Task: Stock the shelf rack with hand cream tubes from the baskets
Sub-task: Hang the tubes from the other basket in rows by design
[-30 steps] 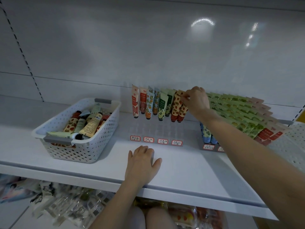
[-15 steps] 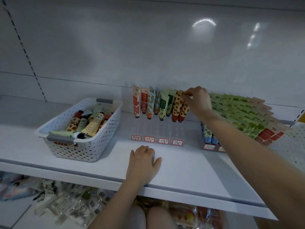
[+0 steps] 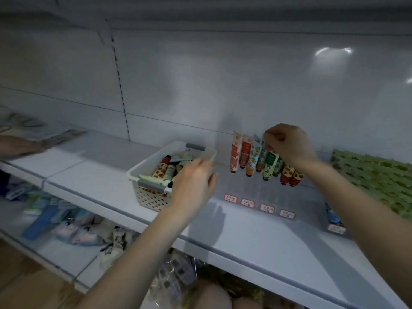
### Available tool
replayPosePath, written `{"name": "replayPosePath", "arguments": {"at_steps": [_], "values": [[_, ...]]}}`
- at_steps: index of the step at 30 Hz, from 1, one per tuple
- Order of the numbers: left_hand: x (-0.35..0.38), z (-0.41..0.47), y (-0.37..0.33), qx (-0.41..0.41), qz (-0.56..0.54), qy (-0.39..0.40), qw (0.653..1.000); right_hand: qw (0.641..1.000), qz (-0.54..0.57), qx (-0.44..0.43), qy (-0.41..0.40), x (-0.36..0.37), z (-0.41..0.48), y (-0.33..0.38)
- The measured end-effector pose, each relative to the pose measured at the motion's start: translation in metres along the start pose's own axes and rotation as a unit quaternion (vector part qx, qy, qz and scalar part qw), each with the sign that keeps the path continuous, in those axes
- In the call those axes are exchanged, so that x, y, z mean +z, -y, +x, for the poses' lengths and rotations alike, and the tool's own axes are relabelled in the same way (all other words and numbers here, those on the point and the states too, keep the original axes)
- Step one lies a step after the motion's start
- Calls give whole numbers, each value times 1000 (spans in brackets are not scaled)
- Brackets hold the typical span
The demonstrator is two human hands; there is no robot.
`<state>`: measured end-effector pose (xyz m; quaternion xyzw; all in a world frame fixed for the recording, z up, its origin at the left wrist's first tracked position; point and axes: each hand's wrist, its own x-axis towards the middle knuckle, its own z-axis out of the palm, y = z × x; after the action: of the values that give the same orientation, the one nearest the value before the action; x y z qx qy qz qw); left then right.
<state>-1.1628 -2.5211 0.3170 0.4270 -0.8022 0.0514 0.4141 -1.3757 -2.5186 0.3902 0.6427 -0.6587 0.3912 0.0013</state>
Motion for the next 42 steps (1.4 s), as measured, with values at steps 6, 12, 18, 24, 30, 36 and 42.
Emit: {"name": "replayPosePath", "arguments": {"at_steps": [6, 12, 18, 24, 30, 36, 42], "values": [[-29, 30, 72, -99, 121, 290, 944, 988, 6, 29, 152, 50, 17, 46], [-43, 39, 117, -99, 48, 448, 887, 967, -75, 16, 244, 104, 29, 79], [-38, 56, 123, -111, 19, 526, 843, 943, -119, 43, 309, 147, 33, 90], [-27, 66, 132, -105, 24, 572, 813, 924, -202, 56, 319, 166, 41, 95], [-18, 66, 143, -83, 6, 561, 824, 929, -140, 91, 330, 171, 51, 97], [-15, 72, 145, -69, 20, 602, 796, 935, 21, 155, 319, 166, 52, 86], [-3, 71, 138, -50, 118, 596, 793, 938, 157, 197, 239, 157, 57, 77]]}}
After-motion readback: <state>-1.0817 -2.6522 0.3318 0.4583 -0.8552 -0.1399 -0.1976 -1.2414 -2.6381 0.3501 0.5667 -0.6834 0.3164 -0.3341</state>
